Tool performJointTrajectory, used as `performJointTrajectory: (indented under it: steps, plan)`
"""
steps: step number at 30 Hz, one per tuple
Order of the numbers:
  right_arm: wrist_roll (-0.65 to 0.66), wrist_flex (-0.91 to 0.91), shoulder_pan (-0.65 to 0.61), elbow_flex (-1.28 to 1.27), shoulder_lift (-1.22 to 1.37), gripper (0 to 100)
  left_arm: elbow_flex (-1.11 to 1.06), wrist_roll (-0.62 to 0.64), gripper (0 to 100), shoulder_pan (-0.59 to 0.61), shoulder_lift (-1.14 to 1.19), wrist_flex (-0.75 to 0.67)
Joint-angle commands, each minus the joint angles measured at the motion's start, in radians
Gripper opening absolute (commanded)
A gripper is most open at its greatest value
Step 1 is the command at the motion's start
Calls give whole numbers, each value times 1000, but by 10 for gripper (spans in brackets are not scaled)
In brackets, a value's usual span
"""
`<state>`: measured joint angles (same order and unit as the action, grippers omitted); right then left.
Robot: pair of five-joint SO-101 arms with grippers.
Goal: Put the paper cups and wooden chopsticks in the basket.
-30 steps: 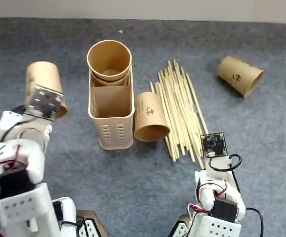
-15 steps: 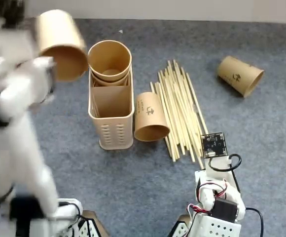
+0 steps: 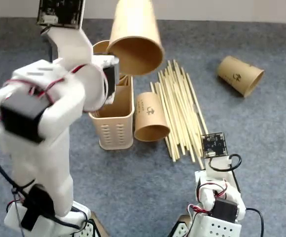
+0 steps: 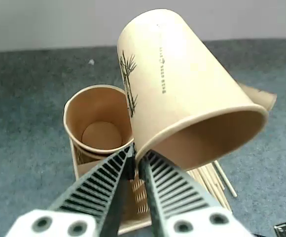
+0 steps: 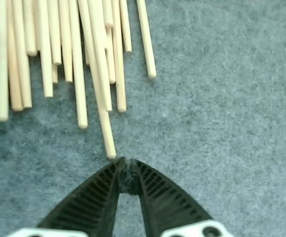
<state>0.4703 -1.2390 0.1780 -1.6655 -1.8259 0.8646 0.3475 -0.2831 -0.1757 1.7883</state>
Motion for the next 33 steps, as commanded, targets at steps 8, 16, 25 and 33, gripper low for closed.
performJointTrajectory:
  steps: [8,16,25,33]
  plan:
    - [8,13,10,-143,-4,6,-292,233,123,131,-102,6]
    - [8,15,10,-143,-4,6,-248,236,109,157,-102,-18]
    - [8,15,10,-143,-4,6,-260,147,109,280,-48,-262]
    - [8,15,10,-143,-4,6,-263,103,109,372,191,-362]
